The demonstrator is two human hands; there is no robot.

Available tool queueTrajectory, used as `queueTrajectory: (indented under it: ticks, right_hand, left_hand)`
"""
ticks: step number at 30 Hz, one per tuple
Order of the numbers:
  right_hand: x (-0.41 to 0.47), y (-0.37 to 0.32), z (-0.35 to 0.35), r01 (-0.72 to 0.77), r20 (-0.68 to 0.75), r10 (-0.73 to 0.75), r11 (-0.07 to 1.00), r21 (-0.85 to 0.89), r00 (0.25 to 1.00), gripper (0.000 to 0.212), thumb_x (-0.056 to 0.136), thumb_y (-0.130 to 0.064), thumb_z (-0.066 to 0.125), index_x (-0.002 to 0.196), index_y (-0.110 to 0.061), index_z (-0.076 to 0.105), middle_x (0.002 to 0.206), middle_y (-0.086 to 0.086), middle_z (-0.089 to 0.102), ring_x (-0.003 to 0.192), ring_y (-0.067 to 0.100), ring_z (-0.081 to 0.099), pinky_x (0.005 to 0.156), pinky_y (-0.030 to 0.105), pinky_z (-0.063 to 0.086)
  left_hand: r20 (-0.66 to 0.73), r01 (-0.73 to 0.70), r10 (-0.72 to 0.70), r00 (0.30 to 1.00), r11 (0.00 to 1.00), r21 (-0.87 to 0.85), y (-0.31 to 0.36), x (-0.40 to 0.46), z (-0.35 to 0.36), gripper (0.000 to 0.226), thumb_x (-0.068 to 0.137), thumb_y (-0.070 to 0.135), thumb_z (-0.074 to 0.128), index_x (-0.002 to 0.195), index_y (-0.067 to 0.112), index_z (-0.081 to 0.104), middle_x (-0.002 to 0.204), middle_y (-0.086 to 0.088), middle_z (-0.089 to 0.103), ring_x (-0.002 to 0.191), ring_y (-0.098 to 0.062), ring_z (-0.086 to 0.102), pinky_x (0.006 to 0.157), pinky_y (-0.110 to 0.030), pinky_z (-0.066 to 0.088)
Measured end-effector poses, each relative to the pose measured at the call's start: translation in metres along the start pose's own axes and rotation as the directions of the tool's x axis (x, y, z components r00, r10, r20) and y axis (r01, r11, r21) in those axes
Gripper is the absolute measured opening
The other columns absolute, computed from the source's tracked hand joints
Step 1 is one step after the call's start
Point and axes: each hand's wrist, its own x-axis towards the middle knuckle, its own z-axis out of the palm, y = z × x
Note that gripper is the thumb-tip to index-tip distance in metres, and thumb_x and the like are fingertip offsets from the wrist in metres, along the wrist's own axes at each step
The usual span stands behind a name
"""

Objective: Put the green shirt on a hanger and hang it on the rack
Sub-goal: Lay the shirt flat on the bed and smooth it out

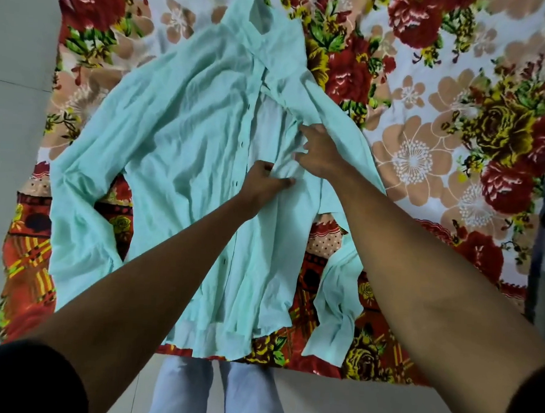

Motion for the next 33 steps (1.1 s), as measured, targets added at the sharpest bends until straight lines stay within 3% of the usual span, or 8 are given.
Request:
queueTrajectory:
  ticks: [5,9,13,16,20,26,30,33]
  right_hand:
    - [-0.009,-0.001,0.006,0.091,0.073,-0.078,0.976,-0.197,0.994,0.122,0.063,-0.037,0.097,0.157,-0.004,0.027,0.152,0.017,0.029,0.145,0.033,0.033,0.121,0.033,0.030]
    - [-0.030,-0.008,0.015,0.128,0.156,-0.070,0.905,-0.407,0.985,0.138,0.064,-0.038,0.097,0.160,0.003,0.007,0.167,0.025,0.007,0.158,0.037,0.006,0.128,0.039,0.014]
    - [-0.066,-0.012,0.036,-0.011,0.007,0.018,0.847,-0.532,1.000,0.115,0.083,-0.020,0.084,0.160,0.003,0.003,0.169,0.025,0.000,0.159,0.037,0.004,0.128,0.044,0.022]
    - [-0.089,-0.017,0.050,-0.014,-0.224,-0.137,0.825,-0.565,0.965,0.066,0.092,0.004,0.057,0.153,-0.003,0.032,0.158,0.022,0.033,0.146,0.039,0.035,0.113,0.044,0.038]
    - [-0.124,-0.020,0.077,0.082,-0.092,-0.130,0.910,-0.407,0.987,0.040,0.099,-0.010,0.054,0.139,-0.008,0.054,0.139,0.013,0.055,0.128,0.033,0.052,0.101,0.043,0.044]
    - [-0.166,0.002,0.119,0.040,-0.007,-0.046,0.931,-0.363,0.999,0.080,0.104,-0.040,0.054,0.162,-0.004,0.013,0.169,0.018,0.018,0.158,0.031,0.017,0.128,0.044,0.018]
    - [-0.181,0.013,0.133,0.042,-0.015,-0.051,0.923,-0.383,0.999,0.085,0.102,-0.051,0.052,0.163,-0.006,0.012,0.173,0.014,0.002,0.161,0.029,-0.001,0.130,0.047,0.006]
    - [-0.191,0.015,0.142,0.100,-0.045,-0.134,0.887,-0.451,0.990,0.074,0.101,-0.050,0.052,0.158,-0.007,0.030,0.171,0.014,0.013,0.160,0.032,0.007,0.129,0.051,0.011]
  left_hand:
    - [-0.018,0.011,-0.010,1.000,0.998,0.057,-0.033,-0.043,-0.009,0.055,0.073,0.031,0.090,0.117,0.008,0.066,0.108,-0.009,0.072,0.095,-0.025,0.070,0.081,-0.040,0.061]
    - [-0.023,0.035,-0.034,0.999,0.999,0.037,-0.058,-0.077,-0.014,0.036,0.077,0.020,0.087,0.103,0.003,0.069,0.098,-0.019,0.073,0.084,-0.032,0.071,0.075,-0.046,0.062]
    - [-0.012,0.007,-0.006,1.000,0.998,0.057,-0.076,-0.102,-0.011,0.029,0.084,0.023,0.081,0.083,0.008,0.056,0.077,-0.006,0.055,0.071,-0.020,0.052,0.065,-0.035,0.046]
    - [0.040,0.032,-0.031,0.999,0.999,-0.019,-0.084,-0.112,-0.013,0.030,0.088,0.027,0.078,0.094,0.012,0.053,0.080,-0.012,0.056,0.075,-0.024,0.056,0.067,-0.039,0.047]
    - [0.113,0.075,-0.075,0.991,0.997,0.000,-0.098,-0.120,-0.016,0.034,0.085,0.015,0.082,0.107,0.007,0.058,0.077,-0.008,0.061,0.076,-0.027,0.065,0.070,-0.043,0.058]
    - [0.224,0.135,-0.139,0.965,0.990,0.035,-0.131,-0.144,-0.023,0.022,0.088,0.014,0.078,0.094,0.007,0.058,0.086,-0.016,0.057,0.085,-0.027,0.064,0.079,-0.050,0.060]
    - [0.227,0.125,-0.136,0.964,0.990,0.065,-0.152,-0.164,-0.025,0.029,0.084,0.018,0.082,0.083,0.015,0.053,0.060,0.008,0.056,0.063,-0.012,0.058,0.064,-0.034,0.051]
    - [0.234,0.135,-0.154,0.960,0.986,0.096,-0.164,-0.174,-0.027,0.028,0.084,0.019,0.082,0.084,0.005,0.059,0.072,-0.006,0.060,0.075,-0.023,0.064,0.070,-0.045,0.057]
